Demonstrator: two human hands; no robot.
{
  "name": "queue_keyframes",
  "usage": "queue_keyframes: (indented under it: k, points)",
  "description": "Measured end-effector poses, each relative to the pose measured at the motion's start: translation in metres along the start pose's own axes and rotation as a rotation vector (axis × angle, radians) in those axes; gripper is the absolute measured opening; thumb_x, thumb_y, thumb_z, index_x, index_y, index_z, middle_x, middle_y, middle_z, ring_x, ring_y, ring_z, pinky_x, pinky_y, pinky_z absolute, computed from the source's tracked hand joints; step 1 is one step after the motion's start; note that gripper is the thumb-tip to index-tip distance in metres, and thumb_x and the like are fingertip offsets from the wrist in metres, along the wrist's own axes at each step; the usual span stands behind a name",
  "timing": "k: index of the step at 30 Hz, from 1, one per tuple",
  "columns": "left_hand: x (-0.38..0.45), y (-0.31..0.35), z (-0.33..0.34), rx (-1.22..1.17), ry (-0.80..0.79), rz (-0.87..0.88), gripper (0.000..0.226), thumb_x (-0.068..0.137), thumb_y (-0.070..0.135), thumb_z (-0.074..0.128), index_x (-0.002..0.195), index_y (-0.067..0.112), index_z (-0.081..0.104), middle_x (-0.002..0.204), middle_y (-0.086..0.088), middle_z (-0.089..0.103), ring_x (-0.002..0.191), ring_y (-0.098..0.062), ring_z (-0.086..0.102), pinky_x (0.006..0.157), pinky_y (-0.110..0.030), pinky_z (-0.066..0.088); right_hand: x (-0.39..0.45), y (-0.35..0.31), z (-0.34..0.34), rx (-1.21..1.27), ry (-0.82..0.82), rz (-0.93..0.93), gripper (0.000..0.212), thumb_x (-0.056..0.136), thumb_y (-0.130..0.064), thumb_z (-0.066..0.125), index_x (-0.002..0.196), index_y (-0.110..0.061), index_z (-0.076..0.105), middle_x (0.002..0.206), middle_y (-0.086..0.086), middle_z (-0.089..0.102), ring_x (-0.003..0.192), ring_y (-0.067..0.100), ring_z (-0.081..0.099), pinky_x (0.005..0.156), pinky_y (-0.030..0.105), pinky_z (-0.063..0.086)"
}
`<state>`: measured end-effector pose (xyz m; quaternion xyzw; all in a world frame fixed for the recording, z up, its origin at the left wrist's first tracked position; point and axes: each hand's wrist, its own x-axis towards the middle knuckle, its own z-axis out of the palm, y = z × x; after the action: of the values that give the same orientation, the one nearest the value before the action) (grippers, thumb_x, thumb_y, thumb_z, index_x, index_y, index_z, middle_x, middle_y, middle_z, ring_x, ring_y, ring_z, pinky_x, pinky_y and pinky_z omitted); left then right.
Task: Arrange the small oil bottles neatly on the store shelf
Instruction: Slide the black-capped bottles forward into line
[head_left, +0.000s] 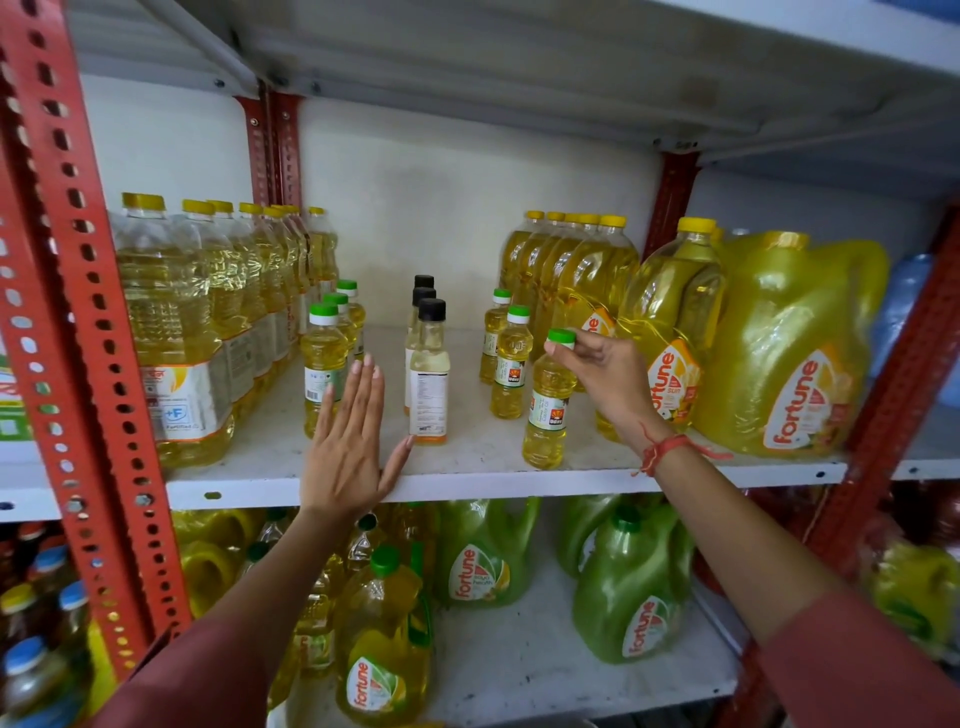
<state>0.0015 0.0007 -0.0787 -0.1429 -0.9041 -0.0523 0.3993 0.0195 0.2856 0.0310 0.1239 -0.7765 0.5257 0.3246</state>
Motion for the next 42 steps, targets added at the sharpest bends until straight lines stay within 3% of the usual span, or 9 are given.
queue_keyframes:
  k: [7, 10, 13, 17, 21, 27, 32, 36, 42]
  points:
    - [0.001, 0.000, -0.006, -0.046, 0.004, -0.019, 0.086, 0.099, 0.062, 0.012, 0.156, -0.002, 0.012, 0.165, -0.018, 0.007, 0.153, -0.028, 0.006, 0.124, -0.038, -0.005, 0.005, -0.019, 0.005, -0.202, 0.099, 0.031, 0.063, 0.071, -0.042, 0.077, 0.122, -0.010, 0.058, 0.119, 0.006, 0.067, 0.105, 0.015, 0.063, 0.084, 0.024, 0.050]
    - [0.004, -0.006, -0.010, -0.058, 0.017, 0.011, 0.085, 0.099, 0.062, 0.015, 0.156, -0.002, 0.012, 0.165, -0.018, 0.008, 0.153, -0.027, 0.006, 0.124, -0.037, -0.008, 0.009, -0.042, 0.022, -0.319, 0.196, -0.143, 0.055, 0.075, -0.044, 0.073, 0.118, -0.014, 0.061, 0.115, 0.002, 0.069, 0.103, 0.011, 0.063, 0.083, 0.023, 0.051]
    - [0.005, -0.019, -0.014, -0.032, 0.029, 0.036, 0.085, 0.099, 0.061, 0.017, 0.156, -0.002, 0.012, 0.165, -0.018, 0.008, 0.154, -0.026, 0.003, 0.124, -0.038, -0.009, 0.011, -0.058, 0.054, -0.298, 0.142, -0.232, 0.040, 0.080, -0.036, 0.071, 0.112, -0.013, 0.064, 0.110, 0.003, 0.071, 0.096, 0.011, 0.066, 0.084, 0.029, 0.057]
    - [0.000, -0.028, -0.015, -0.034, 0.047, 0.010, 0.085, 0.098, 0.061, 0.019, 0.156, -0.002, 0.013, 0.165, -0.018, 0.008, 0.154, -0.025, 0.002, 0.124, -0.042, -0.005, 0.016, -0.063, 0.106, -0.244, 0.043, -0.149, 0.039, 0.077, -0.031, 0.074, 0.107, -0.008, 0.065, 0.102, 0.009, 0.072, 0.091, 0.018, 0.067, 0.082, 0.035, 0.057]
    - [-0.001, -0.029, -0.011, -0.020, 0.056, 0.016, 0.085, 0.098, 0.060, 0.019, 0.156, -0.001, 0.012, 0.165, -0.018, 0.007, 0.154, -0.025, 0.002, 0.124, -0.043, -0.006, 0.023, -0.059, 0.141, -0.243, 0.100, -0.043, 0.047, 0.069, -0.037, 0.080, 0.102, -0.009, 0.064, 0.099, 0.013, 0.071, 0.088, 0.026, 0.066, 0.073, 0.034, 0.054]
    - [-0.002, -0.031, -0.006, -0.020, 0.091, 0.048, 0.083, 0.099, 0.057, 0.024, 0.156, -0.002, 0.013, 0.166, -0.018, 0.009, 0.154, -0.028, 0.007, 0.124, -0.045, -0.004, 0.031, -0.052, 0.148, -0.073, 0.116, 0.080, 0.043, 0.067, -0.027, 0.082, 0.103, -0.009, 0.066, 0.095, 0.012, 0.074, 0.084, 0.021, 0.070, 0.075, 0.031, 0.055]
    - [-0.002, -0.030, -0.006, -0.008, 0.092, 0.058, 0.083, 0.099, 0.057, 0.023, 0.156, -0.003, 0.014, 0.165, -0.020, 0.011, 0.153, -0.028, 0.008, 0.124, -0.044, -0.005, 0.031, -0.050, 0.144, 0.009, 0.077, 0.148, 0.057, 0.063, -0.029, 0.085, 0.111, -0.010, 0.059, 0.095, 0.013, 0.075, 0.083, 0.019, 0.071, 0.080, 0.039, 0.057]
    - [-0.002, -0.030, -0.009, -0.018, 0.076, 0.045, 0.084, 0.098, 0.057, 0.023, 0.156, -0.003, 0.015, 0.165, -0.020, 0.011, 0.154, -0.028, 0.007, 0.124, -0.043, -0.007, 0.029, -0.049, 0.146, 0.018, 0.100, 0.177, 0.042, 0.060, -0.031, 0.087, 0.090, -0.011, 0.066, 0.087, 0.008, 0.074, 0.076, 0.018, 0.070, 0.075, 0.039, 0.059]
    - [-0.002, -0.028, -0.012, -0.016, 0.036, 0.038, 0.088, 0.096, 0.061, 0.024, 0.155, -0.004, 0.016, 0.165, -0.020, 0.012, 0.154, -0.027, 0.005, 0.124, -0.042, -0.007, 0.031, -0.048, 0.143, 0.038, 0.022, 0.172, 0.027, 0.071, -0.019, 0.078, 0.095, -0.010, 0.070, 0.092, 0.010, 0.075, 0.076, 0.015, 0.068, 0.076, 0.034, 0.058]
